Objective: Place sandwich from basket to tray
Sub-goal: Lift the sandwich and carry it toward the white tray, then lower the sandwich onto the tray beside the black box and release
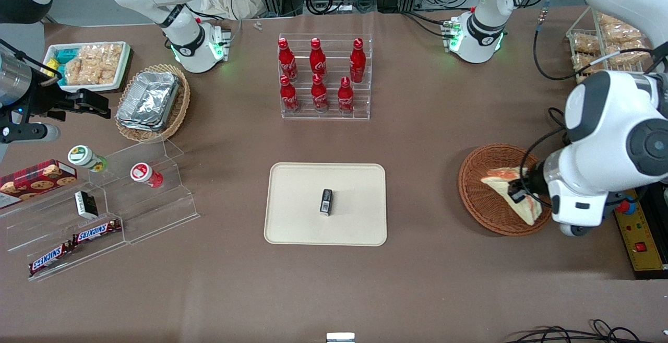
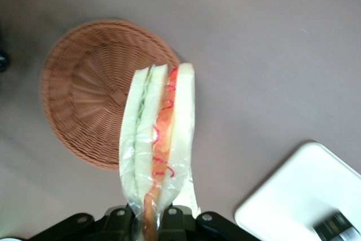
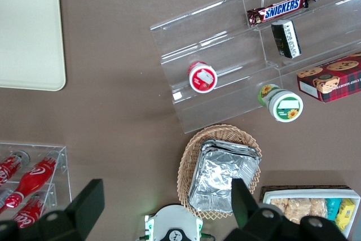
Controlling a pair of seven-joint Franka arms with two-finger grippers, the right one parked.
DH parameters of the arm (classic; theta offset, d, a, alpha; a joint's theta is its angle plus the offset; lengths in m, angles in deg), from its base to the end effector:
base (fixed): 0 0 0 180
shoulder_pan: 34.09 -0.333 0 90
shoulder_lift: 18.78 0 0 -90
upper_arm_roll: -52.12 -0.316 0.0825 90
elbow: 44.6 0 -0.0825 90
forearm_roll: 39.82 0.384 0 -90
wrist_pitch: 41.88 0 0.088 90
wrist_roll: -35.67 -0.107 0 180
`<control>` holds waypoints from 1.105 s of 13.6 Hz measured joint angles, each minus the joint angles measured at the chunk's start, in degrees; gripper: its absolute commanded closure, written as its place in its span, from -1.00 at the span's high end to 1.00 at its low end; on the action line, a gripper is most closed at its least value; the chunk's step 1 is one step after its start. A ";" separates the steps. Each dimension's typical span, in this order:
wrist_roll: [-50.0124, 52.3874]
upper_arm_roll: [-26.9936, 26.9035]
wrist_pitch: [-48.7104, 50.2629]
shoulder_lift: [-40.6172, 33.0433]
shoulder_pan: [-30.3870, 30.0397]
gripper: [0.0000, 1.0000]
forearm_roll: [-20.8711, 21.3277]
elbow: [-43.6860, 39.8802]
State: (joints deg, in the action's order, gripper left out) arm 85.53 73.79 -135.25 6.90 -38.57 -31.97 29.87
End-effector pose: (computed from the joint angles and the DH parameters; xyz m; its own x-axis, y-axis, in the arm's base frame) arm 0.6613 -0.1382 0.4944 0.8312 0.5507 -0.0762 0.5483 -0.8347 -0.0513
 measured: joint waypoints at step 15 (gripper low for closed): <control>0.69 1.70 -21.30 23.68 22.90 -0.90 7.76 -3.63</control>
State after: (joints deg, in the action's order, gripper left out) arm 86.22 75.49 -156.55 30.58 -15.67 -24.22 26.24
